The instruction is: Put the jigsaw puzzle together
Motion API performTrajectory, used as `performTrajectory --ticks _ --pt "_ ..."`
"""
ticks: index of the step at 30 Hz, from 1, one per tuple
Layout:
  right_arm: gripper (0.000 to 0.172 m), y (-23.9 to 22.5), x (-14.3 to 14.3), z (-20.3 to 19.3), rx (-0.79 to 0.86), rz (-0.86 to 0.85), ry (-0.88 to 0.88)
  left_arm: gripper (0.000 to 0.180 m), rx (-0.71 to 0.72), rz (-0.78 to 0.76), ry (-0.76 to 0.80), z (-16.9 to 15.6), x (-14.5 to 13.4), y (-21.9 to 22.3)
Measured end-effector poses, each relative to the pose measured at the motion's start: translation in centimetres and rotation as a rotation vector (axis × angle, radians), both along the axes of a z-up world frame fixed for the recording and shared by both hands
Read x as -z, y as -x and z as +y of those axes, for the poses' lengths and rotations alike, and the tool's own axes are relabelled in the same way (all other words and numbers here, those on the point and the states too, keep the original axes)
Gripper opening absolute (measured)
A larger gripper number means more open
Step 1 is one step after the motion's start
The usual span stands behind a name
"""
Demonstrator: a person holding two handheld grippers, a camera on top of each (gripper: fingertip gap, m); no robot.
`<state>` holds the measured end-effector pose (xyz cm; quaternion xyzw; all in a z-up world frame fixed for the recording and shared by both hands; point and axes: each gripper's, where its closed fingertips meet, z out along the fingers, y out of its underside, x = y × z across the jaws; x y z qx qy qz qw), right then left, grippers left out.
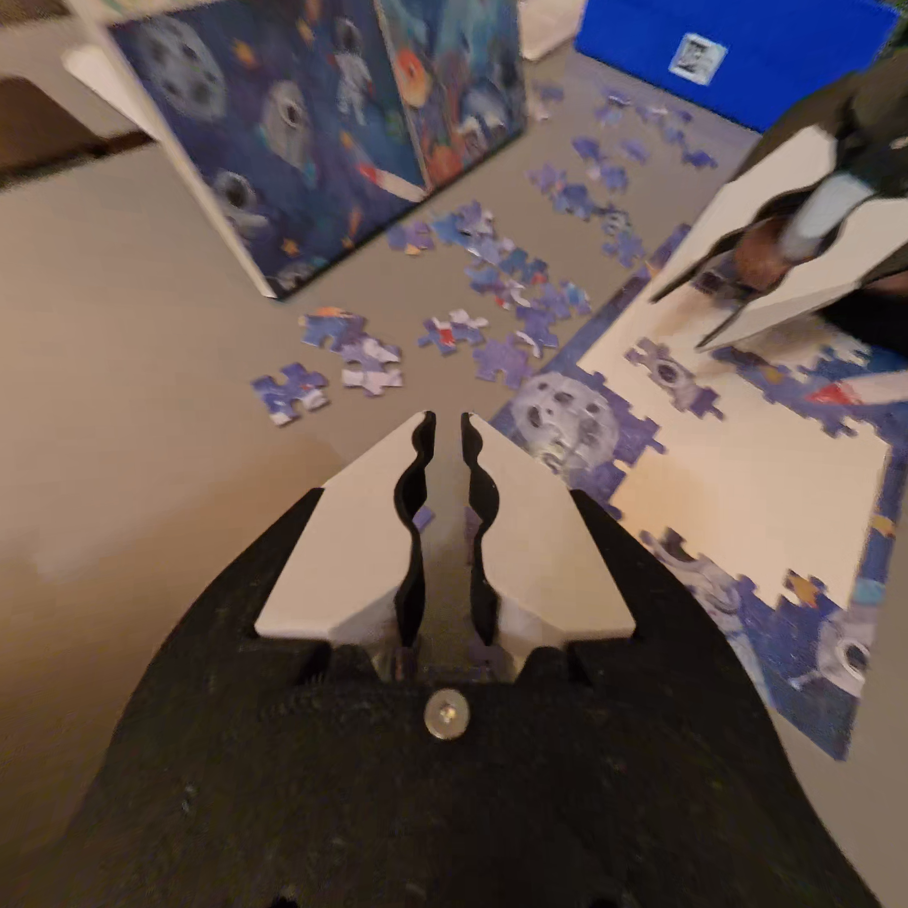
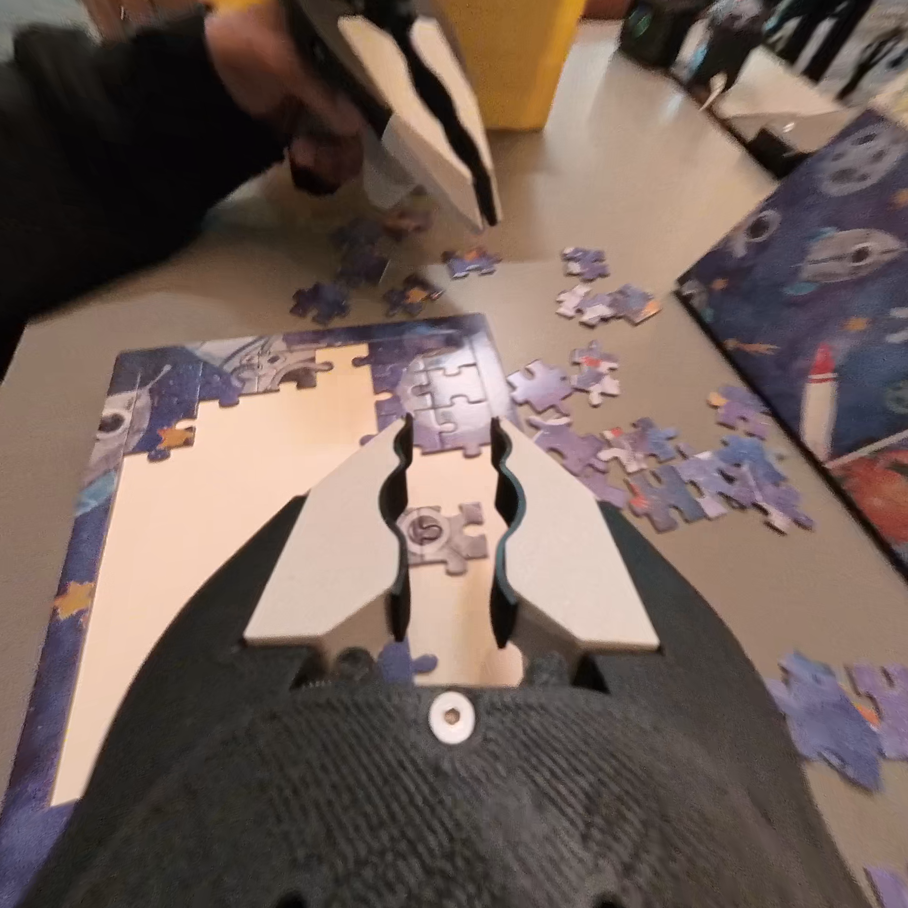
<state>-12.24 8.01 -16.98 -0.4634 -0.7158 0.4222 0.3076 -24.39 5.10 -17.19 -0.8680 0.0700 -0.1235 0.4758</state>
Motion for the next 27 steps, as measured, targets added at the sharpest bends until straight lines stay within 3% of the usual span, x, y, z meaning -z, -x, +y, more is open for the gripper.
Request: performTrajectory --ticks 3,9,19,27 --pt "0.029 -0.6 -2.3 2.6 0.097 0.101 0.057 0.004 -0.096 0.088 -0.012 0.3 0.1 1.9" --pt "0.026 -2.1 -5.2 6.9 0.245 0.245 0.122 0.004 -0.091 0.141 0.008 0.6 0.7 1.7" --pt "0.022 -2.2 -4.1 8.9 0.341 0.210 0.098 0.004 -0.121 0.263 0.096 0.5 2.6 2.6" --pt "0.021 -2.3 -4.2 9.0 0.350 0.215 0.069 0.005 -0.196 0.281 0.054 0.5 1.6 3.9"
